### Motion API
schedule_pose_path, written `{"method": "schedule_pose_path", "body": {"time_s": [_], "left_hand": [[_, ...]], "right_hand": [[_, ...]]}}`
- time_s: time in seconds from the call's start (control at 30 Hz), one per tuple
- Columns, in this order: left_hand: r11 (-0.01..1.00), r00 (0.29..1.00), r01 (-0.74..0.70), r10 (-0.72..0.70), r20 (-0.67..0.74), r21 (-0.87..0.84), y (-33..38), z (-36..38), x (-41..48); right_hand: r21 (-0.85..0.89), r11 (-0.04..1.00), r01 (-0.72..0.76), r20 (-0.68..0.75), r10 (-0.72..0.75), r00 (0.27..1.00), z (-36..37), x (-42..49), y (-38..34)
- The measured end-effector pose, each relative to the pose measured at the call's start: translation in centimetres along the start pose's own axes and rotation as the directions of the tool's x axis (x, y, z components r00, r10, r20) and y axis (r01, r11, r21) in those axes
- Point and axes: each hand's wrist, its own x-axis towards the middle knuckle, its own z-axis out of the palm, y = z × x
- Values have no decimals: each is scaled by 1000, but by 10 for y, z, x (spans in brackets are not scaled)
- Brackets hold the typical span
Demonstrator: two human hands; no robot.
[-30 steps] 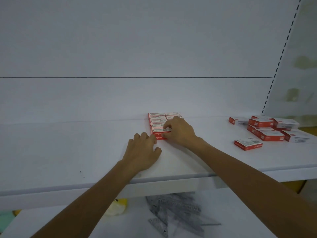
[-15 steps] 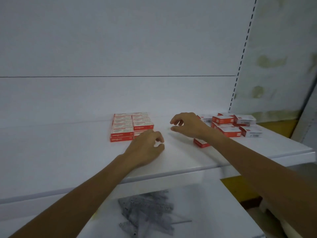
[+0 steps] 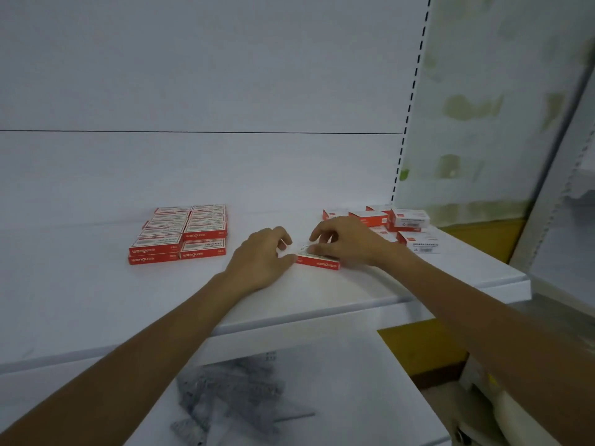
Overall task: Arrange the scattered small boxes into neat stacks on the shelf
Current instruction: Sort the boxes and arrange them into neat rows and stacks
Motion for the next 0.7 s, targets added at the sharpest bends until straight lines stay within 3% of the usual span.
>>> {"method": "schedule_pose_path", "body": {"time_s": [0.13,0.23,0.3,0.37,0.47,0.6,0.7], "left_hand": [[1000,999,-22,23,36,-19,-9,-5,-5],[999,999,46,-46,-16,18,-15,-6,-6],[994,989,110,-112,-94,-29,-15,-6,-6],[970,969,155,-186,-160,-188,-14,-6,-5],[960,973,150,-185,-135,-237,-12,-7,-7],[988,986,80,-99,-137,-132,-11,-6,-11],[989,980,88,-107,-168,-118,-12,-7,-12]], "right_hand": [[69,992,104,52,-108,993,18,17,-14],[135,983,123,146,-143,979,20,21,-19],[173,973,154,90,-172,981,18,24,-17],[285,945,161,41,-180,983,16,25,-14],[461,880,112,48,-151,987,16,26,-10],[476,868,142,3,-163,987,21,28,-6],[382,909,170,-14,-178,984,22,28,-7]]}}
